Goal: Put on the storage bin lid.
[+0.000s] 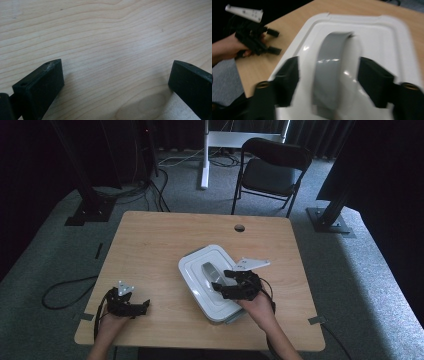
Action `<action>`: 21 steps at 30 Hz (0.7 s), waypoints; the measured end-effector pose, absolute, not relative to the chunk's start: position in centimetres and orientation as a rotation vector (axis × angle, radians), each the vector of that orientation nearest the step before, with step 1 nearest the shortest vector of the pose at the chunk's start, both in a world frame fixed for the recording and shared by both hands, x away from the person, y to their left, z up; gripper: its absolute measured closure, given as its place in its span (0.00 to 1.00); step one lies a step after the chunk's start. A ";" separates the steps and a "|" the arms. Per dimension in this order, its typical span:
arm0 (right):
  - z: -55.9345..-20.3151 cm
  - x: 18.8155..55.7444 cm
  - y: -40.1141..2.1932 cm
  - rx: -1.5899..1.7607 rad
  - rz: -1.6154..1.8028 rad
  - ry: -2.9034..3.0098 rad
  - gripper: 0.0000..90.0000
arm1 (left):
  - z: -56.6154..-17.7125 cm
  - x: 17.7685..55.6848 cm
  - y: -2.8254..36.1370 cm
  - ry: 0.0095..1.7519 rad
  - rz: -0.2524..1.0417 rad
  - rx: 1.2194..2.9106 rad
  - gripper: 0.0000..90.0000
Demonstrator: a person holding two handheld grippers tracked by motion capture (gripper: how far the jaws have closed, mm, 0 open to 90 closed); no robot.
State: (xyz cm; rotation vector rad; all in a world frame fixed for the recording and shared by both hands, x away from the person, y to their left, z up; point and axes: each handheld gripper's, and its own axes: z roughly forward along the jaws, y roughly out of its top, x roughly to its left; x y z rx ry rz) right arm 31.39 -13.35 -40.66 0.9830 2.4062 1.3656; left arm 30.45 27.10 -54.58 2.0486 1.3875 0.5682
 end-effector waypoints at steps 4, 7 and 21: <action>-40.1 32.5 -15.3 1.011 1.362 2.322 0.14 | -54.1 30.6 26.6 1.409 0.593 2.041 0.01; -40.0 33.4 -17.3 1.062 1.383 2.182 0.13 | -53.6 31.0 26.0 1.409 0.585 2.023 0.01; -45.7 38.0 -24.4 1.364 1.166 2.016 0.14 | -51.3 31.9 21.0 1.294 0.554 2.002 0.01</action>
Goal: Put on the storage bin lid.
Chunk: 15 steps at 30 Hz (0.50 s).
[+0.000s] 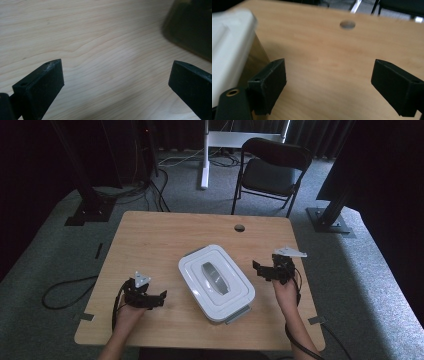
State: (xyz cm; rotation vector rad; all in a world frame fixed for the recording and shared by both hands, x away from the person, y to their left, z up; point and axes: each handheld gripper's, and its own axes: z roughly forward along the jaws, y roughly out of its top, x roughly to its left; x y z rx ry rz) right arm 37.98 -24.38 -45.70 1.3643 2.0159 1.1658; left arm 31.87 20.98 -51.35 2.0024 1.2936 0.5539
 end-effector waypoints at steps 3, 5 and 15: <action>-47.5 38.3 -24.0 1.360 1.143 2.075 0.14 | -51.3 31.9 20.2 1.276 0.548 2.010 0.01; -48.6 38.4 -23.8 1.356 1.155 2.112 0.14 | -51.4 32.0 19.6 1.271 0.547 2.010 0.01; -51.7 38.0 -23.2 1.383 1.177 2.213 0.14 | -51.6 32.8 17.2 1.217 0.505 2.042 0.01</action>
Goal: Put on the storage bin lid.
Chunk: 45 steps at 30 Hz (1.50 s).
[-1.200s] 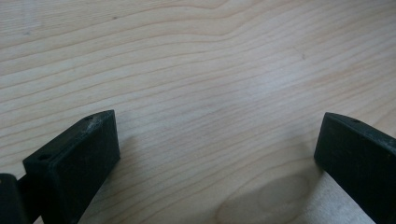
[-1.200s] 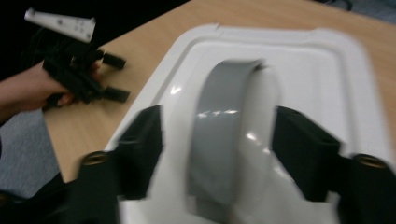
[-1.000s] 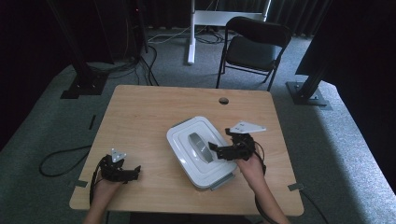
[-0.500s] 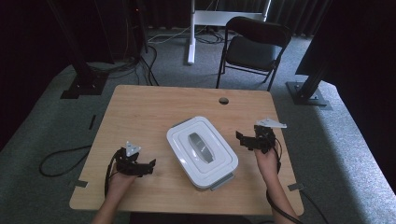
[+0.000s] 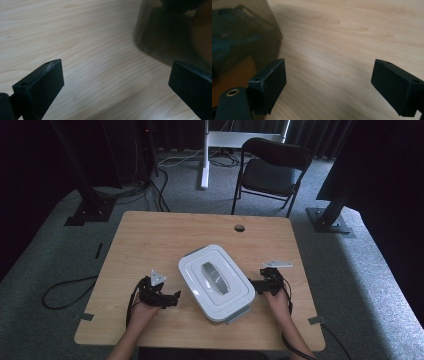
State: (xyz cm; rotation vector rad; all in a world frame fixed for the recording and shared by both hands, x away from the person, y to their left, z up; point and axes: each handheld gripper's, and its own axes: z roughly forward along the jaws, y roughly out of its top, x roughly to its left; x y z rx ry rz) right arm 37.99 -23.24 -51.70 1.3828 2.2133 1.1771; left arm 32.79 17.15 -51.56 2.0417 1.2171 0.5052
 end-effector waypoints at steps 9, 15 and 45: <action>-53.3 37.4 -23.6 1.409 1.231 2.278 0.14 | -51.5 33.6 15.5 1.195 0.504 2.054 0.01; -53.4 36.7 -23.0 1.395 1.267 2.324 0.14 | -51.6 34.1 14.9 1.179 0.496 2.068 0.01; -52.9 33.9 -21.5 1.127 1.397 2.482 0.17 | -51.8 35.8 14.6 1.190 0.534 2.108 0.01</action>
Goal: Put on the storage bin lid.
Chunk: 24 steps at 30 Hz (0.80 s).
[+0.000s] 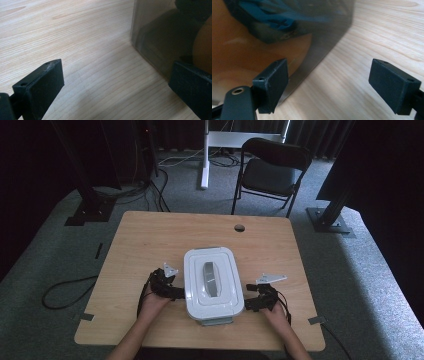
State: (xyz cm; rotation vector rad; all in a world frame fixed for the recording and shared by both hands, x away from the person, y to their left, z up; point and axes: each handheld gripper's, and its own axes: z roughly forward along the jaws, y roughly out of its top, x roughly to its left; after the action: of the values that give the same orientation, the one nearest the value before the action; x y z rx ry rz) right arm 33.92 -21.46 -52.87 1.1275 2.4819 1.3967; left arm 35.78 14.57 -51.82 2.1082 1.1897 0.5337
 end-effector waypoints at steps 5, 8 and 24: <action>-53.0 33.7 -21.2 1.109 1.398 2.493 0.16 | -51.9 35.8 14.8 1.189 0.520 2.101 0.01; -53.1 33.6 -21.1 1.113 1.417 2.489 0.16 | -52.0 35.9 15.0 1.186 0.512 2.099 0.01; -53.1 33.6 -21.9 1.151 1.314 2.313 0.14 | -52.1 35.1 16.7 1.112 0.535 2.046 0.00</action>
State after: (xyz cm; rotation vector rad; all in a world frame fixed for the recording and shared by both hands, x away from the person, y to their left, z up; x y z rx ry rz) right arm 33.58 -21.88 -53.13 1.1509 2.3134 1.3136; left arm 35.08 16.70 -52.10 2.0457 1.1123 0.5353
